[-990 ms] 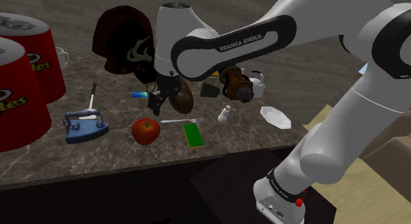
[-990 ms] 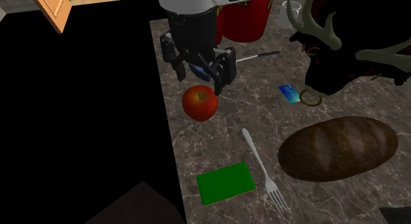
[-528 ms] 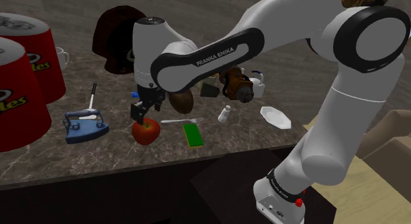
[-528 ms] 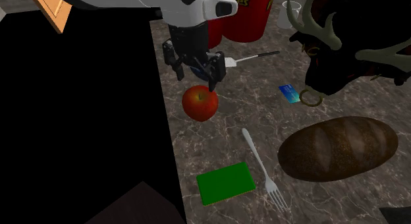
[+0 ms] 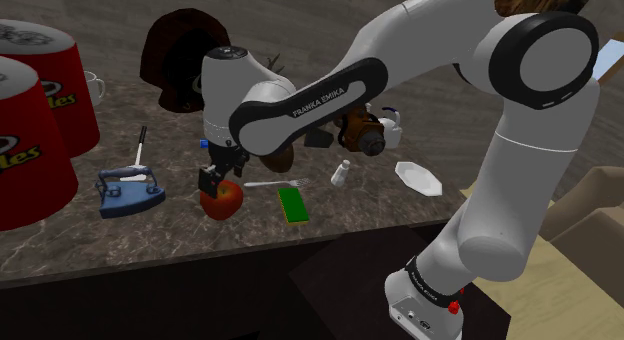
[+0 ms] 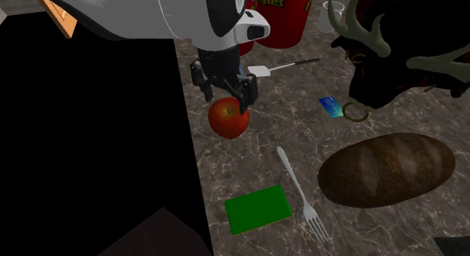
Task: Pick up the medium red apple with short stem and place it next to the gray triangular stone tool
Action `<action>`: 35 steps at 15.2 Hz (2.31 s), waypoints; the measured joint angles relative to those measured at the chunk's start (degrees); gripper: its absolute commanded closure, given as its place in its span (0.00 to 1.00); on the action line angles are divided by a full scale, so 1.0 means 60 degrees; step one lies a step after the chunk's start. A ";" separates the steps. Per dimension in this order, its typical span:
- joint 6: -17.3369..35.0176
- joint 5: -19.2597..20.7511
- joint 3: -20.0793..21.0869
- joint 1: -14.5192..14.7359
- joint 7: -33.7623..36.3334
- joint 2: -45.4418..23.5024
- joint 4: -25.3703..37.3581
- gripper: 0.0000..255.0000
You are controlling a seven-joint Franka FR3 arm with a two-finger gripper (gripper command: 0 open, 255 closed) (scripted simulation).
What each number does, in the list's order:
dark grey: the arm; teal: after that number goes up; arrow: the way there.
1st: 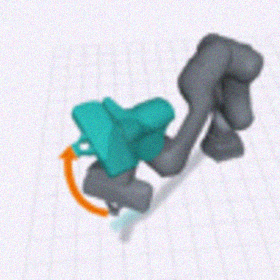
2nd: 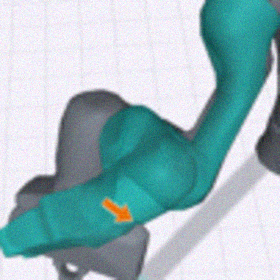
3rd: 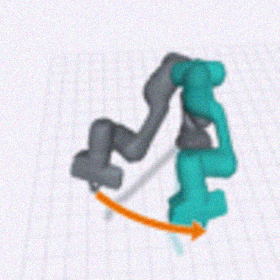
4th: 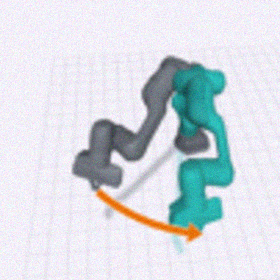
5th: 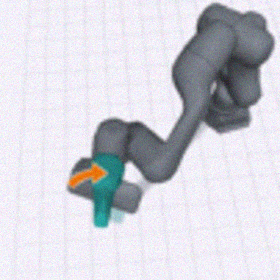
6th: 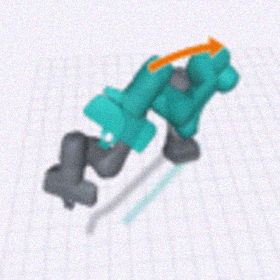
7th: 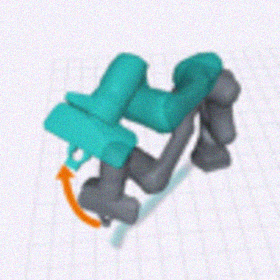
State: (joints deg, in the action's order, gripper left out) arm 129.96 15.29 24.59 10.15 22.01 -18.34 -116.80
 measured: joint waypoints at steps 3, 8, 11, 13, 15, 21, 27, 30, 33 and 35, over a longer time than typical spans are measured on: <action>0.0020 0.0006 -0.0004 -0.0004 -0.0002 -0.0003 -0.0015 0.00; 0.0022 0.0006 -0.0004 -0.0004 -0.0002 -0.0003 -0.0016 1.00; 0.0022 0.0006 -0.0004 -0.0004 -0.0002 -0.0003 -0.0015 1.00; 0.0022 0.0006 -0.0004 -0.0004 -0.0002 -0.0002 -0.0016 1.00; 0.0023 0.0006 -0.0004 -0.0004 -0.0002 -0.0002 -0.0016 1.00; -0.0494 -0.0272 0.0107 -0.0084 -0.0213 0.0393 0.0158 1.00; -0.1166 -0.0593 0.0215 -0.0158 -0.0456 0.0856 0.0432 1.00; -0.1466 -0.0736 0.0249 -0.0202 -0.0580 0.1075 0.0547 1.00; -0.1790 -0.0842 0.0276 -0.0219 -0.0667 0.1228 0.0740 1.00; -0.2012 -0.0919 0.0296 -0.0229 -0.0722 0.1348 0.0858 1.00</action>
State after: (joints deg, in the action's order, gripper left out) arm 117.89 9.77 26.37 8.77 17.68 -10.25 -111.65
